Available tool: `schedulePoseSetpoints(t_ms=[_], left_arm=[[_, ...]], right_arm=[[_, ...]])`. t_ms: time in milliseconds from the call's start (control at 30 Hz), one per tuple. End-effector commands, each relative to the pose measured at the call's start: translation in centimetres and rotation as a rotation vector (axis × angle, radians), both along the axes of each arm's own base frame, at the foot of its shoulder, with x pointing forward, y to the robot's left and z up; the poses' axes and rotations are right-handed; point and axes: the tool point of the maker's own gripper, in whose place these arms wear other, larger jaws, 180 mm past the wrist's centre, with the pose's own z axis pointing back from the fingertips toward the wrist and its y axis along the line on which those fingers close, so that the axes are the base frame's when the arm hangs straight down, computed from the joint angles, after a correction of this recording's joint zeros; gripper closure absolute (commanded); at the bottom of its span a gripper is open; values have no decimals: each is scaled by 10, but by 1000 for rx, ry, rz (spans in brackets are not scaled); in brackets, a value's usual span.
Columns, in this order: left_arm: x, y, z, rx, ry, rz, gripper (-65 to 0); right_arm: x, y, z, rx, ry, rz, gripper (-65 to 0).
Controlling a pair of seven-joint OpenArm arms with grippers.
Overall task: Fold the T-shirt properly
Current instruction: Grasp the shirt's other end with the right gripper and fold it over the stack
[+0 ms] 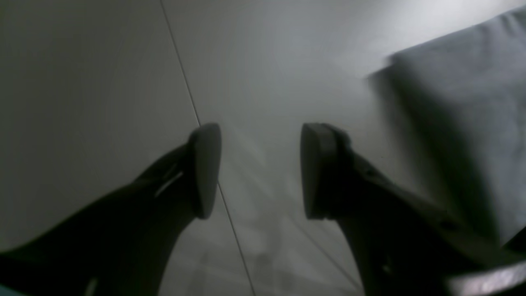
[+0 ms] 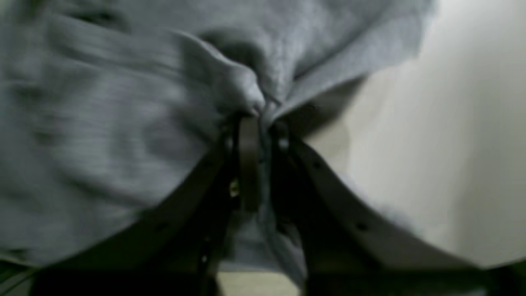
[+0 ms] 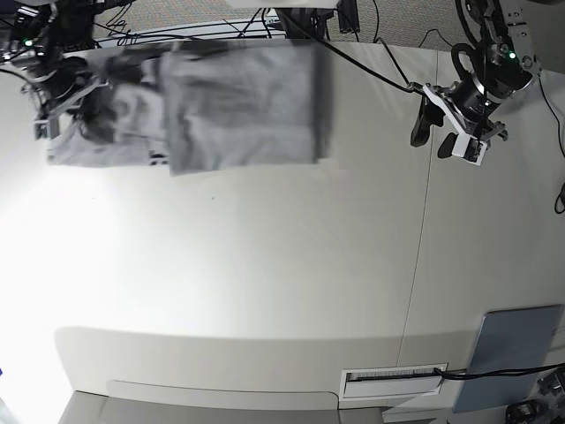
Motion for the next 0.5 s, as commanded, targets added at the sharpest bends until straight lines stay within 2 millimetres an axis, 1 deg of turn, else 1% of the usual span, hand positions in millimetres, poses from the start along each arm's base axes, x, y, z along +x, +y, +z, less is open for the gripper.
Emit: schedulePoseSetpoints(t_ms=[0,33,100,200,300,333,467], left_arm=[[3,2,8,2,-30,-2,-322],[3,1,8,1,-29,-2,-322],[0,1,6,0,-23,-2,-322],[-4,1,3,0,-12,-1,-322],[-7,1,1,0,-1,-1,-322],[-8,2,1,0,2,-1,-322],[-9,2,0,0,5,-1,-322]], right_arm=[[8,7,17,-13,-46,41,0],[9,14,23,-14,-54,61,0],[14,37,38,27,-87,112,0],[19,81,60,95,-148,205,0],[18,131,74,148,-188,309,0],[17,147,76,169,-198,342,0],[9,204,64,271,-160,427,0]])
